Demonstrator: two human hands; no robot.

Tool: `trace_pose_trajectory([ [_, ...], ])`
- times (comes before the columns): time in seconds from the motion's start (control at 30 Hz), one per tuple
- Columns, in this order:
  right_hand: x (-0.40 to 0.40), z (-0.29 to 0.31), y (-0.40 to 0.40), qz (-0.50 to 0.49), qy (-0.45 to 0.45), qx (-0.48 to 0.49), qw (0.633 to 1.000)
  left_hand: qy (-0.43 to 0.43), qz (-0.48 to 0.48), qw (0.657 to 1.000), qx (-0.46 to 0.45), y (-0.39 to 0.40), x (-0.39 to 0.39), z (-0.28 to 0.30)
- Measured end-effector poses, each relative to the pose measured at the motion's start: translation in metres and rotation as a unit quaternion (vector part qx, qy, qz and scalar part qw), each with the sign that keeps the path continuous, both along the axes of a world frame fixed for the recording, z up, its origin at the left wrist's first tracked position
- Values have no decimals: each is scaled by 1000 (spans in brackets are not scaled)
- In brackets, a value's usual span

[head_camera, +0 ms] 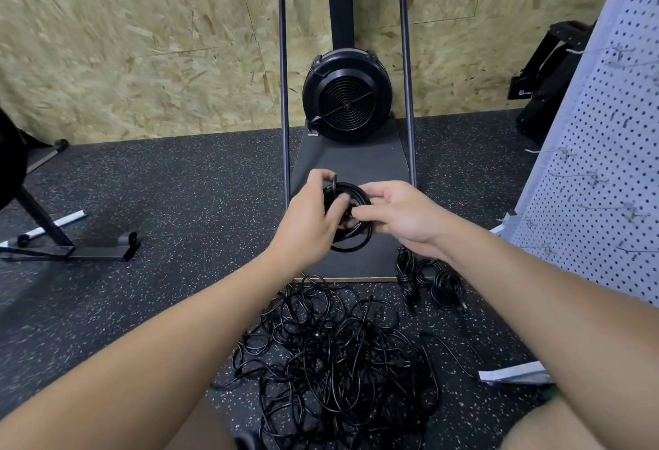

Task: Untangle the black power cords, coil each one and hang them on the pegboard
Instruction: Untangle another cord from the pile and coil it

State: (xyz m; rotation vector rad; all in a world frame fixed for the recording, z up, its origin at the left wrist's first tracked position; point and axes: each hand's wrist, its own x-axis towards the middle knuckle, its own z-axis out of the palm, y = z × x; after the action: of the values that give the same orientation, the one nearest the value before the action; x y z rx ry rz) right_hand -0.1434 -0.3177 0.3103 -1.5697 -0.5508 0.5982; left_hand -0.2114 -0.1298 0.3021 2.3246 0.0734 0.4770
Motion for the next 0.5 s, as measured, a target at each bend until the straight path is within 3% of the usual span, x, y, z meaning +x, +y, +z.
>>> trace_pose_trajectory([
  [0.2, 9, 0, -8, 73, -19, 21, 997, 16, 39, 997, -66, 12, 10, 3],
  [0.3, 6, 0, -8, 21, -96, -50, 994, 2, 63, 996, -66, 18, 12, -3],
  [0.4, -1, 0, -7, -65, -214, -116, 968, 5, 85, 994, -64, 17, 12, -8],
  [0.5, -7, 5, -6, -83, -291, -100, 948, 11, 101, 993, -55, 15, 11, -9],
])
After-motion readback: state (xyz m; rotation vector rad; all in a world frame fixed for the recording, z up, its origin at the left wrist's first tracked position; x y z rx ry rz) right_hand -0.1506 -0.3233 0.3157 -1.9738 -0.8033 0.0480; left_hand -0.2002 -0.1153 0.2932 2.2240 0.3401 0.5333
